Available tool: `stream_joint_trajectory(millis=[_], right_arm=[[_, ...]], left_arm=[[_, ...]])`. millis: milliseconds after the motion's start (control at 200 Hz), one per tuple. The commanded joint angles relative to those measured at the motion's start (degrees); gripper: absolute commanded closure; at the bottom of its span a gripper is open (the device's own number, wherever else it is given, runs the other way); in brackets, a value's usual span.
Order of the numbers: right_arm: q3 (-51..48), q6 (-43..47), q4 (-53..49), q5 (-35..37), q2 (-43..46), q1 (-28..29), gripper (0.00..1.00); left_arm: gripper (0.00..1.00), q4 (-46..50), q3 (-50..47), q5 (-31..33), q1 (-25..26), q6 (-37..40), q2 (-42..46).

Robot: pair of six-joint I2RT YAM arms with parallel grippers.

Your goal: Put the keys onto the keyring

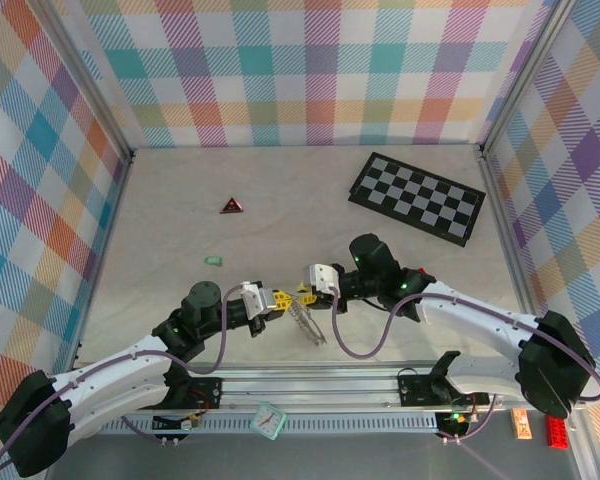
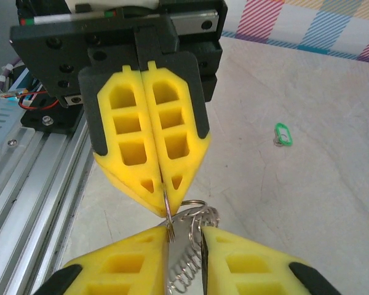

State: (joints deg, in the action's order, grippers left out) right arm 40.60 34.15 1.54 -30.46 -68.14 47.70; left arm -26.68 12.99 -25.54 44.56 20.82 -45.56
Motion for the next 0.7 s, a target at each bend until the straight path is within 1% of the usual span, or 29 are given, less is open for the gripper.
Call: stream_joint_trajectory(millis=[0,235,335,440,525,580,695], right_arm=[[1.8,1.7,-2.2,-1.2,0.0,0.5,0.82],[2.9,1.9,-2.6,-2.1,-1.5,1.1,0.83],[3.2,2.0,-2.6,-2.0,-2.0,1.2,0.89],[3.5,2.0,-2.9,-2.3,-2.2,1.2,1.0],[3.7,2.1,-2.9,-2.6,-2.2,1.3,1.0],[3.8,1.8,-3.0,-3.1,-2.2,1.3,1.0],[4.0,1.4,-2.7,-4.2,-2.3,1.5,1.0]], left_arm=[[1.0,-0.2,2.0,-1.8,0.6,1.0,-0.4],[1.0,-0.3,2.3,-1.9,0.5,0.8,-0.6],[1.0,-0.3,2.4,-2.1,0.6,0.8,-0.6],[1.0,-0.2,2.6,-1.9,0.6,0.8,-0.6],[1.0,-0.6,2.6,-1.5,0.6,0.6,-0.6],[0.95,-1.3,2.4,-1.4,0.6,0.2,-0.9],[0.89,-2.5,2.5,-1.4,0.5,-0.1,-1.8]])
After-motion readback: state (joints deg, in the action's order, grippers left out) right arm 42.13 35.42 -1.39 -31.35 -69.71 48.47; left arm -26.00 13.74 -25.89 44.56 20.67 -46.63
